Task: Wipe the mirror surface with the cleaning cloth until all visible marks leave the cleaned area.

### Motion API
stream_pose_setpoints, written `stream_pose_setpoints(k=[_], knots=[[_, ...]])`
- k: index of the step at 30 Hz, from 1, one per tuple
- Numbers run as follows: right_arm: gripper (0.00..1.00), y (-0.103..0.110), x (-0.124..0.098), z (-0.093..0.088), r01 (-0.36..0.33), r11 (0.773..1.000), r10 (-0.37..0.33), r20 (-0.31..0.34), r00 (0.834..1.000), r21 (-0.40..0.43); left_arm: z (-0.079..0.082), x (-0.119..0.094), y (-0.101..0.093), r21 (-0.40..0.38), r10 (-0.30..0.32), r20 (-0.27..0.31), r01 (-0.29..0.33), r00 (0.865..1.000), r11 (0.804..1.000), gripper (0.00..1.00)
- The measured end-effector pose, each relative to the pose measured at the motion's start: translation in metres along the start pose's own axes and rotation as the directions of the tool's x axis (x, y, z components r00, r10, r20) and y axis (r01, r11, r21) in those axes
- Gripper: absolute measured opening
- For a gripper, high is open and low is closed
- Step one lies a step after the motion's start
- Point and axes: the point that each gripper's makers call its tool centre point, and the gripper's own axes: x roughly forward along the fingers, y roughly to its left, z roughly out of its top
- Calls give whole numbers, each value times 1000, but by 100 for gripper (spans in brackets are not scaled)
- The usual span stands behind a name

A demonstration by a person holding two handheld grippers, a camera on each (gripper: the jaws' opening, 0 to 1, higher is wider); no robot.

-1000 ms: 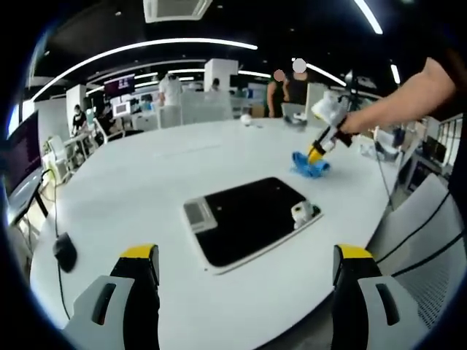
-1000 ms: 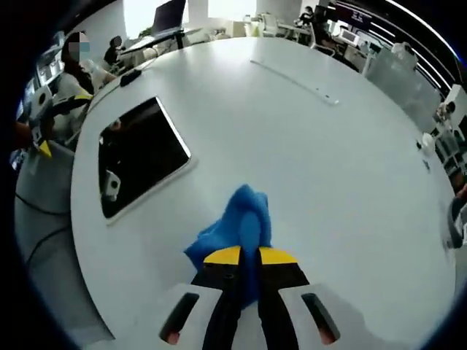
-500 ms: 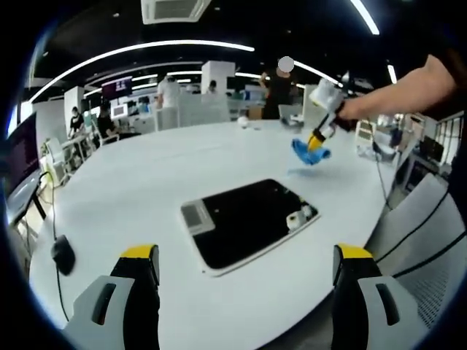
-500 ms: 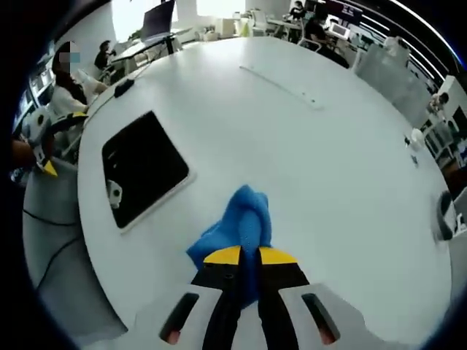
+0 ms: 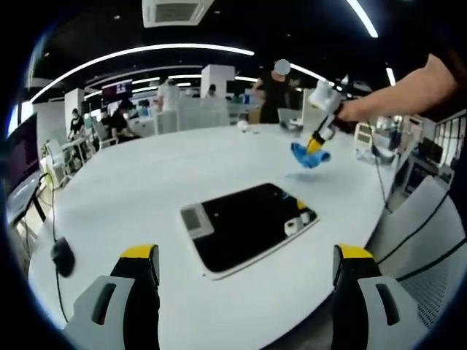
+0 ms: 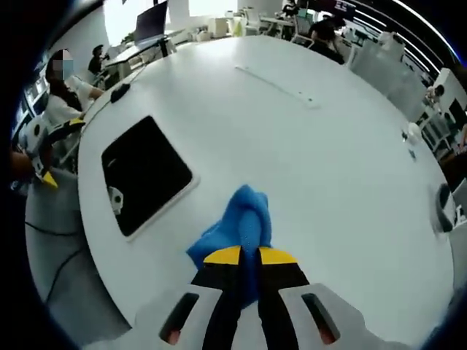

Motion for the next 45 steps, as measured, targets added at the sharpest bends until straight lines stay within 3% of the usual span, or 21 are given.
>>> stream_pose_setpoints(k=[4,18,26,30,35,39,45], knots=[[2,7,5,1,-27,998,27,2,1000,59,0,0,-1,8,-4,-2,4,1000,1000,99],[2,32,35,13,-45,995,49,-41,998,88,3,-1,0,8,1,21,-2,1000,1000,99],[2,50,47,24,-54,992,59,-42,997,115,1,0,-4,11,-19,8,18,1000,1000,99],[2,50,46,25,-45,986,53,-41,998,162,-7,3,-3,-11,-20,-38,19,999,1000,99],[2,48,49,30,-48,985,55,-36,998,166,-3,2,-7,47,-33,-11,34,999,998,99],[2,57,59,32,-62,985,70,-47,996,161,-4,1,-1,22,-10,-12,10,1000,1000,99],[2,68,74,37,-65,982,77,-61,995,177,-2,1,-3,-14,-24,-2,24,1000,1000,99]])
